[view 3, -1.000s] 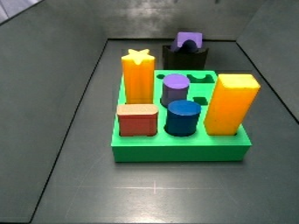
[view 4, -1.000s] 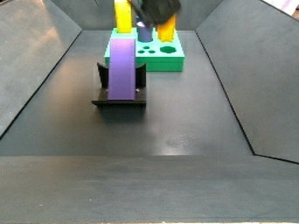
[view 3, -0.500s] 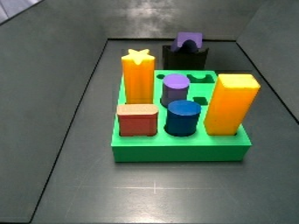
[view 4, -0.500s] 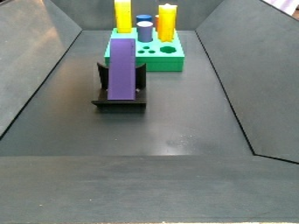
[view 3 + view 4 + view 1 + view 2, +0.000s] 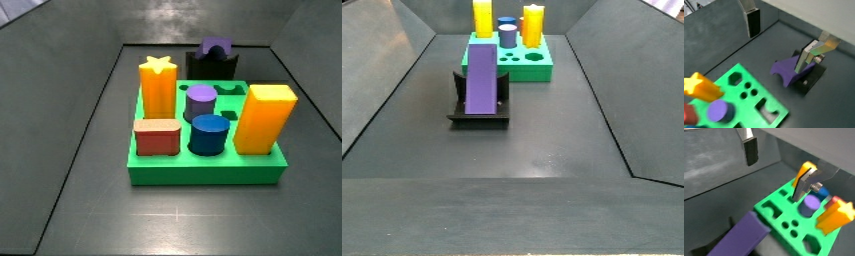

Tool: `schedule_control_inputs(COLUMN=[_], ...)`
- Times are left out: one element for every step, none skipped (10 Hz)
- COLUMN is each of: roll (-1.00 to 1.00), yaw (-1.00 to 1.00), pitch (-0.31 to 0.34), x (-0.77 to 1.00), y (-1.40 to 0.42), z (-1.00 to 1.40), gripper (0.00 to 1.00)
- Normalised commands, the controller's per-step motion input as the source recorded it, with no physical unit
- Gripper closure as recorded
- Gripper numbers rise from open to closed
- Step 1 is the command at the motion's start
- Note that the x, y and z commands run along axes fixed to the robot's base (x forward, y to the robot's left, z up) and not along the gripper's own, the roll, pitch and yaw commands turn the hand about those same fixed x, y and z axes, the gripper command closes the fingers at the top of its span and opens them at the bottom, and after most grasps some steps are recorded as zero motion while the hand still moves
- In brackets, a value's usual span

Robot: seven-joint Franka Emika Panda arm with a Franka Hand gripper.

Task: Pick up the arch object. Move up. Place the arch object on the fixture. Regrasp the arch object. Rotate the arch object. Move to above the board. Insert the arch object.
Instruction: Regrasp the arch object.

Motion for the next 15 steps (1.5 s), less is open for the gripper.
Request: schedule_control_inputs(roll=[1.0,1.0,1.0,1.0,1.0,1.0,1.0,1.0,1.0,1.0,1.0,1.0,1.0,1.0,0.85], yaw=[0.02,0.02,0.03,0.03,0.03,0.03,0.04,0.04,0.05,0.06,0.07,0.08,0.11,0.13,0.18], pitch=[0.024,0.022,0.021,0.025,0.034,0.038,0.05,0.061,0.073,0.096,0.124,0.14,0.172,0.188,0.195], x=[-0.01,0.0,0.0,0.01,0.01,0.02,0.03,0.04,0.06,0.07,0.09,0.09,0.1,0.1,0.09], y=[-0.02,-0.02,-0.02,-0.02,-0.02,-0.02,-0.02,-0.02,-0.03,-0.03,-0.04,-0.04,-0.04,-0.04,-0.05], z=[0.01,0.01,0.01,0.01,0.01,0.0,0.0,0.0,0.0,0.0,0.0,0.0,-0.01,-0.01,-0.01], gripper=[0.0,0.0,0.0,0.0,0.0,0.0,0.0,0.0,0.0,0.0,0.0,0.0,0.0,0.0,0.0])
